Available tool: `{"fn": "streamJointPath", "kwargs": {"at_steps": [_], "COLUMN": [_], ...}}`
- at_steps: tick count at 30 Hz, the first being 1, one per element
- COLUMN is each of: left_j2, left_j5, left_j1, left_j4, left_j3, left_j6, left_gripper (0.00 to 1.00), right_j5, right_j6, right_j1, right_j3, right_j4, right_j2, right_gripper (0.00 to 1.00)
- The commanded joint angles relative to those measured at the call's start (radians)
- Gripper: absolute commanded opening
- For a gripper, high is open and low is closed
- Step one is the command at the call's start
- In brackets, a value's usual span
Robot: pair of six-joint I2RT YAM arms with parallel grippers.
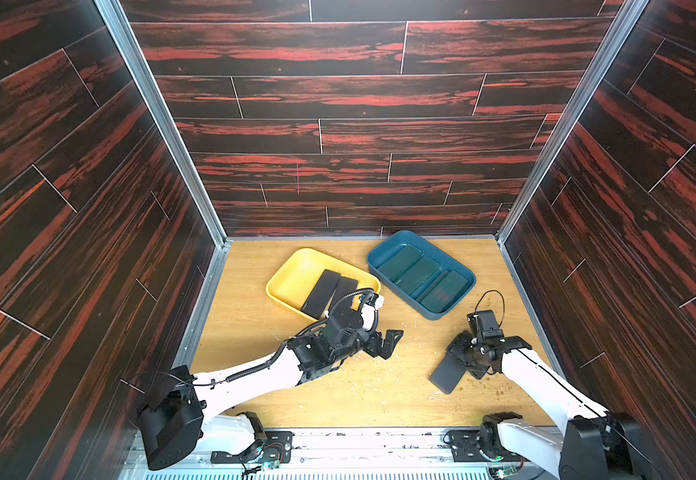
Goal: Place the pencil cases by color into the storage box
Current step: Pick up the pencil case from the center of the board.
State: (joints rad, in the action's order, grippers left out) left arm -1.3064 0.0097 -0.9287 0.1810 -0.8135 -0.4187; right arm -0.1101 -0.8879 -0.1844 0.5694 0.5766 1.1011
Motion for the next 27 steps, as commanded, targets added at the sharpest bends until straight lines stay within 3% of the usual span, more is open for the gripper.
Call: {"fn": "streamJointPath", "kwargs": {"at_steps": [1, 7, 16, 19, 27], "left_j2": [0.041, 0.047, 0.068, 0.091, 0.145], "left_j5": [0.074, 0.167, 0.272, 0.29, 0.369], "left_j1": [0.041, 0.098, 0.172, 0.2, 0.284], "left_j4": [0.07, 0.141, 0.233, 0.233, 0.244], "left_j3": [0.015, 0.023, 0.04, 0.04, 0.053], "left_j6": [-0.084, -0.17, -0.273, -0.281, -0.26], "left_gripper": [1.0, 1.0, 1.0, 1.0, 1.0], "right_j5": [-0.063, -0.121, -0.258, -0.222, 0.013], "right_j6": [0.027, 0.056, 0.182, 0.258, 0.403], "right_j1": [-0.006, -0.034, -0.191, -0.233, -0.317], "right_j3": [0.071, 0.143, 0.371, 0.432, 0.503], "right_j4": [0.058, 0.099, 0.072, -0.018, -0.333], "right_j2": [-0.052, -0.113, -0.079, -0.023, 0.12], "right_gripper": [0.6, 0.58, 0.57, 0.57, 0.57]}}
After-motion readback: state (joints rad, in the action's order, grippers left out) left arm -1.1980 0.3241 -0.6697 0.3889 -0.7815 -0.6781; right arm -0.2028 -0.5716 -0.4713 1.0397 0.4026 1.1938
